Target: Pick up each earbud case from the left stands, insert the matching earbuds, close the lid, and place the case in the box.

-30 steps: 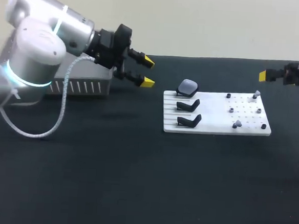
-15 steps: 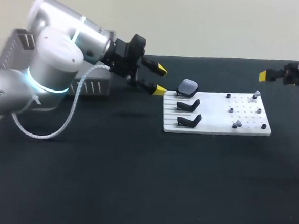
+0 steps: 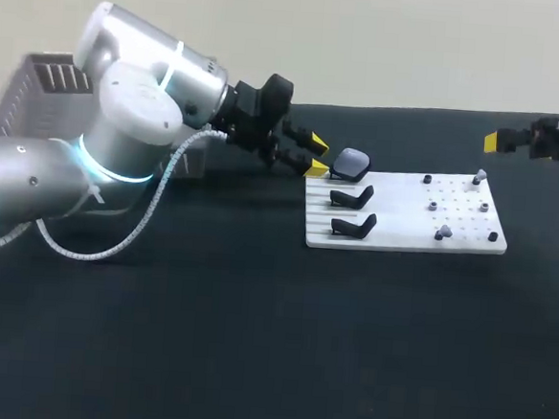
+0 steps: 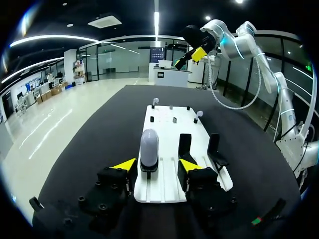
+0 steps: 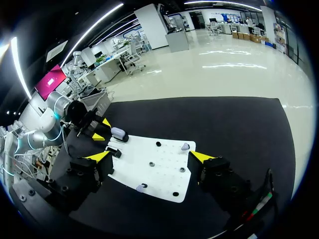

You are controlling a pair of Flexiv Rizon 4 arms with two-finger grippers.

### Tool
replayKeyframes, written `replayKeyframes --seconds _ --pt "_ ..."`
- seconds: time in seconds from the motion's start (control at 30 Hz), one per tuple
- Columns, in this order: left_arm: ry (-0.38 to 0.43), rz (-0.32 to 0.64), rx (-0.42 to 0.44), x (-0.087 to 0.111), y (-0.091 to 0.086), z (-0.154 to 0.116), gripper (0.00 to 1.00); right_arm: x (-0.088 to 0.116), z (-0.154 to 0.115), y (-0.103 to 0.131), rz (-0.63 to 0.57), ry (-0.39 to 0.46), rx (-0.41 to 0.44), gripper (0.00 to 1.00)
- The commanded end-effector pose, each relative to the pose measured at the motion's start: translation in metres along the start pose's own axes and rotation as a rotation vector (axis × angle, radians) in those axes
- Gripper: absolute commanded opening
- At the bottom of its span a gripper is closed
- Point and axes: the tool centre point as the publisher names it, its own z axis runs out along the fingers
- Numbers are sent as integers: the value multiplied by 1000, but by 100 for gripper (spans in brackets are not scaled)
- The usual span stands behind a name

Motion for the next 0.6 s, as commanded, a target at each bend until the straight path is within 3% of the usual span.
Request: replayKeyframes --seconds 0.03,0.17,0.43,0.6 --pt "2 2 4 1 8 6 59 1 -1 0 0 -1 2 100" --pt "5 -2 5 6 9 10 54 1 -1 0 0 -1 2 100" --pt "-7 -3 3 7 12 16 55 1 -1 0 0 -1 2 100" --pt "-13 4 2 5 15 20 48 1 -1 0 0 -1 2 100"
